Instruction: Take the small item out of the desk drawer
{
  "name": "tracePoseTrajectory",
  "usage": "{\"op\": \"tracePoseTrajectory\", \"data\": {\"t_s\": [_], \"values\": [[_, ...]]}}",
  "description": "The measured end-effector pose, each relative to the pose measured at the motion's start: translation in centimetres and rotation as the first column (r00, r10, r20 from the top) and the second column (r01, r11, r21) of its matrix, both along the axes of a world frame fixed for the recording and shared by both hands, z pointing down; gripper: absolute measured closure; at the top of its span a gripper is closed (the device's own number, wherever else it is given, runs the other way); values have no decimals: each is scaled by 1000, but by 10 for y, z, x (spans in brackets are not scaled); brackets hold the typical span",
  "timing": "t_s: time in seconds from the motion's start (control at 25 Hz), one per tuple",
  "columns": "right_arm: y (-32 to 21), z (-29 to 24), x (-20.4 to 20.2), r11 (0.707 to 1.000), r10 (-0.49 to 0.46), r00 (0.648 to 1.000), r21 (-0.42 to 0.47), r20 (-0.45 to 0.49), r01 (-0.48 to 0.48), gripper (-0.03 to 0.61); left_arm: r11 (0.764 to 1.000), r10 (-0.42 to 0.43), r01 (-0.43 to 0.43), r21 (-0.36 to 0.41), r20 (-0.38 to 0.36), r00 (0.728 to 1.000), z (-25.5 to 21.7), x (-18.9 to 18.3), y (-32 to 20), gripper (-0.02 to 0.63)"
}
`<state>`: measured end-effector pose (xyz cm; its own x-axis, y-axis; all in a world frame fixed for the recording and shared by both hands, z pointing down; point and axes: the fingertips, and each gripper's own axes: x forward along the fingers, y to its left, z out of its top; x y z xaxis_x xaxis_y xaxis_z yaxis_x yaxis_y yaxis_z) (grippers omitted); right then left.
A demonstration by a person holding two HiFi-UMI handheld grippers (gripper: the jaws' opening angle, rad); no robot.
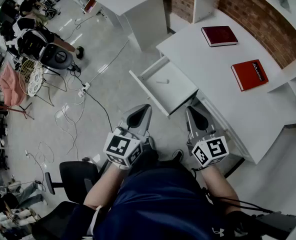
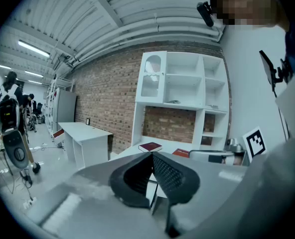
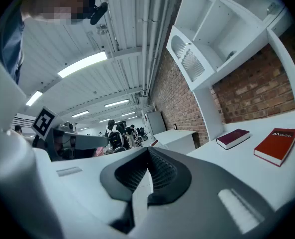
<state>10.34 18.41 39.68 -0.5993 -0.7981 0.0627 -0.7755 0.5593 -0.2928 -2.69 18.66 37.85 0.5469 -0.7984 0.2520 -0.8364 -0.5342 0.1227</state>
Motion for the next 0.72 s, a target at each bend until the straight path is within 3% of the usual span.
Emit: {"op": "tracePoseTrajectory", "data": {"t_s": [0.36,0.56,0.72], "values": [[23,27,-25,995,61,998,-76,-28,-63,577,993,-117,118,5,-42,992,6,-73,10,611],[26,36,-43,989,89,993,-109,-82,-98,577,992,-123,124,22,-44,991,18,-110,8,611],[12,26,-56,988,116,985,-92,-125,-128,577,992,-115,120,41,-97,989,13,-129,-6,611]]}}
